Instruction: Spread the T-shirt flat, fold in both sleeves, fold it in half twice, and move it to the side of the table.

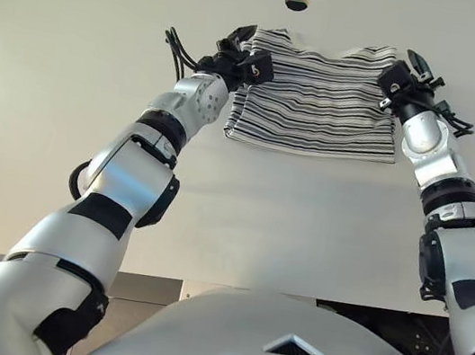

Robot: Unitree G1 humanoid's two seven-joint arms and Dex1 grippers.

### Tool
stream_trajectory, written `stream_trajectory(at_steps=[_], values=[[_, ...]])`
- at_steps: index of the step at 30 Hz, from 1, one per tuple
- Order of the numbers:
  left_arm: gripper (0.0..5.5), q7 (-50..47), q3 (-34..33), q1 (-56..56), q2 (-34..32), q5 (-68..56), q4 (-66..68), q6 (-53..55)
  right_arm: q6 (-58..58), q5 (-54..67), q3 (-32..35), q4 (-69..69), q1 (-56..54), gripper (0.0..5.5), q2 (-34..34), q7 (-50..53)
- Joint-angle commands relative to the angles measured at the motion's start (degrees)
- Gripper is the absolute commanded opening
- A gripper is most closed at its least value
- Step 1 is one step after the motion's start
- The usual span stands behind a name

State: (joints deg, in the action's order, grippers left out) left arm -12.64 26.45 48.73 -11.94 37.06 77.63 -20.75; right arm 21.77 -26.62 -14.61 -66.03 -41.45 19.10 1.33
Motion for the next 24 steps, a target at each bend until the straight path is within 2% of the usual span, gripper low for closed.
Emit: stream_trajectory(at_steps=[1, 4, 6, 10, 13, 16, 21, 24], values=[[3.1, -5.63, 1.9, 0.59, -4.67, 2.9, -0.24, 1.37, 8.06, 0.77, -0.64, 15.63, 7.92, 2.37, 6.36, -4.79], [3.1, -9.54, 0.29, -1.96, -9.42, 1.44, -3.22, -2.74, 9.44, 0.24, -0.83, 36.07, 20.69, 2.37, 14.32, -12.34], [3.1, -12.61, -2.02, -4.61, -11.47, -0.73, -7.18, -5.85, 8.72, -1.88, -2.15, 41.42, 25.33, 2.37, 17.79, -16.08], [3.1, -16.76, -9.63, -15.62, -12.66, -7.44, -26.78, -9.68, 8.03, -6.9, -5.02, 37.91, 27.99, 2.37, 22.82, -20.0], [3.1, -14.91, -13.26, -23.38, -12.15, -10.11, -41.9, -6.6, 11.02, -9.68, -8.68, 34.26, 27.6, 2.37, 24.09, -21.7], [3.1, -14.01, -15.04, -26.92, -11.66, -9.36, -50.18, -2.33, 13.51, -10.99, -10.76, 36.36, 27.7, 2.37, 26.31, -23.6], [3.1, -11.41, -15.15, -30.74, -10.65, -7.83, -58.34, 1.44, 17.42, -3.92, -9.06, 59.08, 38.88, 2.37, 38.57, -32.97], [3.1, -10.07, -15.34, -32.69, -10.07, -7.47, -61.96, 2.61, 17.62, -1.22, -12.37, 71.67, 43.79, 2.37, 39.23, -38.7]])
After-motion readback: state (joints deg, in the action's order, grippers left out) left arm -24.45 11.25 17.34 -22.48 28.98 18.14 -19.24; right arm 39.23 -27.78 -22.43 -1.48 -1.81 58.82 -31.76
